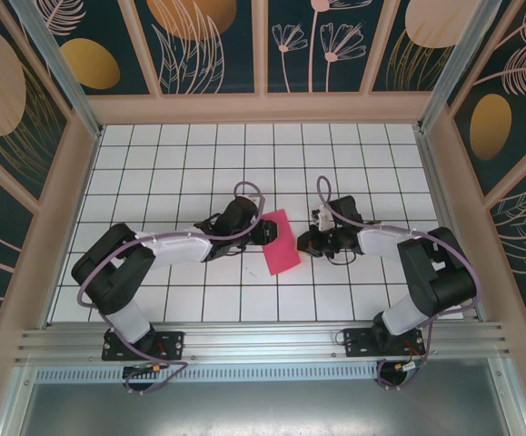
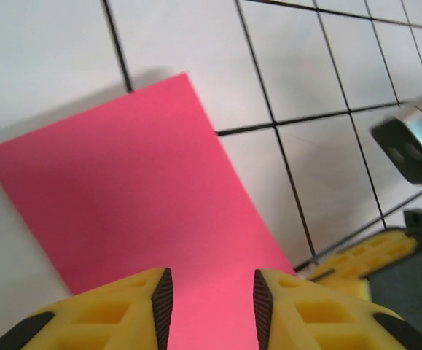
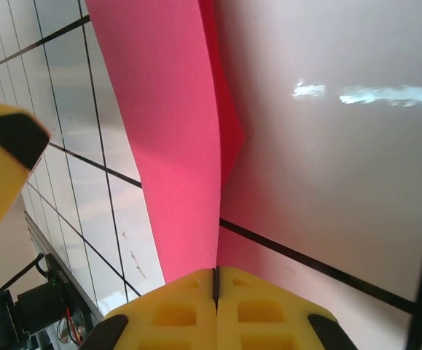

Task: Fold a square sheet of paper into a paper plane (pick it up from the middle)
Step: Third fold the triangle at the center of the table.

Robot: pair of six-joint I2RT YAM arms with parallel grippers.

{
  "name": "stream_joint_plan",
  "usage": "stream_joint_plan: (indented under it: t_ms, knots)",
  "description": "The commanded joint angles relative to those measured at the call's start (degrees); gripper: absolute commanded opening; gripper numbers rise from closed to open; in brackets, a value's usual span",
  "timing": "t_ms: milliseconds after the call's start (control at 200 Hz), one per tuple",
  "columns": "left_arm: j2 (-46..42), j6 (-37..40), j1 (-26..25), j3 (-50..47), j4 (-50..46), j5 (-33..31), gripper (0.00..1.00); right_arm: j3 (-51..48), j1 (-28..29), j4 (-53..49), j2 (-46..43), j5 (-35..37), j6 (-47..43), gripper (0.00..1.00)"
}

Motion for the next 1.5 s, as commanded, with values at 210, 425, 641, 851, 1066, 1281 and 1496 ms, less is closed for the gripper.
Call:
stream_joint_plan:
  t_ms: [210, 425, 641, 851, 1066, 1281, 1496]
  knots:
    - [-1.7, 8.7, -11.5, -0.8, -4.8, -11.9, 0.51, -1.3, 3.0, 6.4, -4.0, 6.2, 15.2, 0.03]
    - [0.0, 12.5, -16.2, 1.5, -7.0, -18.7, 0.58, -1.1, 3.2, 6.1, -3.6, 6.4, 16.0, 0.03]
    - [1.7, 16.1, -18.5, 4.2, -10.0, -23.3, 0.64, -0.5, 3.2, 5.8, -3.4, 6.2, 16.2, 0.03]
    - [6.2, 18.0, -19.7, 6.7, -11.6, -24.7, 0.66, 0.1, 3.2, 5.6, -3.3, 6.2, 16.1, 0.04]
    - [7.8, 19.0, -19.8, 9.2, -11.5, -27.5, 0.56, 0.3, 3.2, 5.4, -3.1, 6.4, 15.8, 0.05]
    - [7.3, 18.7, -19.8, 8.7, -10.0, -28.4, 0.28, 0.6, 3.2, 5.4, -2.0, 6.4, 15.4, 0.07]
    - [6.0, 18.3, -19.8, 6.2, -7.8, -28.2, 0.05, 2.1, 3.1, 4.4, -0.8, 6.6, 14.4, 0.11]
